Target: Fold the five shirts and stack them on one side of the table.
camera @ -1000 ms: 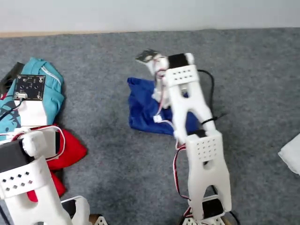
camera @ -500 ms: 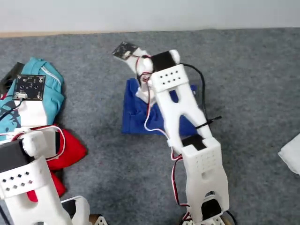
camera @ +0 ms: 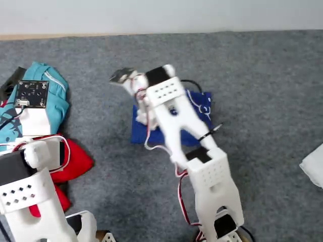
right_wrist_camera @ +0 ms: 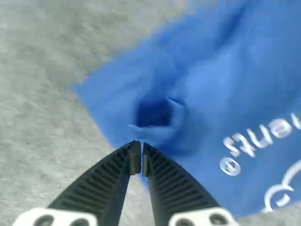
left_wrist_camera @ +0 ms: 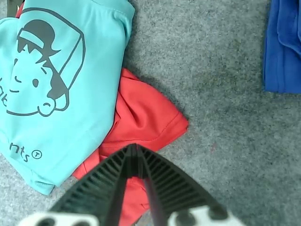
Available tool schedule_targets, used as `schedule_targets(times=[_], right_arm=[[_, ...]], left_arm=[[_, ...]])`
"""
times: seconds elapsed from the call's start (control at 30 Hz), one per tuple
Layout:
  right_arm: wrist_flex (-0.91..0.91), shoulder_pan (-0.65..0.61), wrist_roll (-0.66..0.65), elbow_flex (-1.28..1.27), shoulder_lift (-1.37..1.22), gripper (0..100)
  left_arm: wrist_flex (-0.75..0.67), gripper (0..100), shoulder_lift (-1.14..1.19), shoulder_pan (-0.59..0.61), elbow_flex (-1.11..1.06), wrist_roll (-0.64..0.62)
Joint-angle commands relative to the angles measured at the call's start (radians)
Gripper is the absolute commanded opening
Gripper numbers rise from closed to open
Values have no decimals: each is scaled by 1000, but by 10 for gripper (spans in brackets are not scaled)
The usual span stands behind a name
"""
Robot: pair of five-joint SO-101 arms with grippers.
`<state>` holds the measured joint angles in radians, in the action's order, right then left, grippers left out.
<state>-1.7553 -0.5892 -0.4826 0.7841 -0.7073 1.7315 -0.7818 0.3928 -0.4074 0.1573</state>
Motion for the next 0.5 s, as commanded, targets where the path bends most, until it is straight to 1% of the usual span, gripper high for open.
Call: schedule_targets(times=[0.0, 0.07, 0.17, 0.37, 0.47], right_arm=[[-41, -74, 35, 6, 33, 9], [-42, -94, 35, 6, 54, 9], [-41, -87, 32, 6, 122, 9], [-39, 39, 29, 6, 151, 9], [-38, 67, 29, 6, 119, 9]], left_arm=[[21, 3, -21, -5, 8, 6], [21, 3, -21, -5, 8, 6], [21, 3, -21, -5, 8, 6], [21, 3, -21, -5, 8, 6], [21, 3, -21, -5, 8, 6]])
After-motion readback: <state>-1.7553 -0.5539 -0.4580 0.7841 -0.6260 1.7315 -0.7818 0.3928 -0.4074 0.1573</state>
